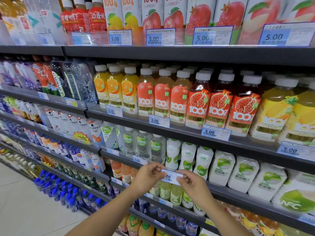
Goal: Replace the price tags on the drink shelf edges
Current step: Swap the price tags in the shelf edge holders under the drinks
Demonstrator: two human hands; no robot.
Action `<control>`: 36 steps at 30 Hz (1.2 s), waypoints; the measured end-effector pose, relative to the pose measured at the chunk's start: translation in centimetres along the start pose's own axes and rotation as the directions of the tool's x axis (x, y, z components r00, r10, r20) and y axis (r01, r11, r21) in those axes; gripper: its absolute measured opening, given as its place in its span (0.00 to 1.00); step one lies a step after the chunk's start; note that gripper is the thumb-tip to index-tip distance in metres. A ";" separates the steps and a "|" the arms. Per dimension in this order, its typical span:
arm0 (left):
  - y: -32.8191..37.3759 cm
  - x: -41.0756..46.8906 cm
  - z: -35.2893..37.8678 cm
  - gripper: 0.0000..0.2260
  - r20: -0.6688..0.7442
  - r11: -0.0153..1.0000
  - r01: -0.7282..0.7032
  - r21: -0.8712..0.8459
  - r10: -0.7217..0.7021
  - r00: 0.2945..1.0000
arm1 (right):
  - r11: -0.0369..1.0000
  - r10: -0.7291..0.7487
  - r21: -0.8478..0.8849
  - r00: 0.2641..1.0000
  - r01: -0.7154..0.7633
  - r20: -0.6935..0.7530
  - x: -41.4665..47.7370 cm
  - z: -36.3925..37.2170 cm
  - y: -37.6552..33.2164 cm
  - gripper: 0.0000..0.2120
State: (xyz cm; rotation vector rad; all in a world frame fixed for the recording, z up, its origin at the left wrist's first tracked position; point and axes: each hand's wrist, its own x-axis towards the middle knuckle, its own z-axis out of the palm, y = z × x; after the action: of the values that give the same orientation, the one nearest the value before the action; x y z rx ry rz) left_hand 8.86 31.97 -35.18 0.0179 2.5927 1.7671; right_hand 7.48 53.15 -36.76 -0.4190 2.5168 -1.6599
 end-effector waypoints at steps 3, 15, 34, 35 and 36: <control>-1.2 -0.9 0.0 0.04 0.010 0.997 0.014 0.071 -0.015 1.000 | 0.997 -0.030 -0.076 0.999 0.032 0.025 -0.1 1.1 1.1 0.08; -6.5 1.6 -4.8 0.03 0.114 0.944 -0.053 0.326 0.016 0.993 | 0.967 0.054 -0.247 0.998 -0.056 -0.014 1.3 5.8 0.3 0.05; -12.2 7.9 -8.2 0.08 -0.019 0.572 -0.293 0.766 0.476 0.879 | 0.962 0.173 -0.164 0.954 -0.216 -0.243 0.8 6.8 0.5 0.05; -12.3 8.0 -8.4 0.08 -0.025 0.568 -0.299 0.767 0.491 0.871 | 0.963 0.178 -0.154 0.953 -0.219 -0.245 0.8 6.9 0.5 0.05; -12.3 8.1 -8.6 0.08 -0.023 0.556 -0.306 0.773 0.507 0.862 | 0.964 0.181 -0.149 0.953 -0.222 -0.244 0.9 6.9 0.4 0.05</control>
State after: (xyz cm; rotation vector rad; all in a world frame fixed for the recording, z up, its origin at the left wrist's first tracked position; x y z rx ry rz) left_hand 0.63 19.55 -43.46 0.4797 3.5328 0.5742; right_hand 8.15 46.96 -39.84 0.0240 2.7707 -1.4944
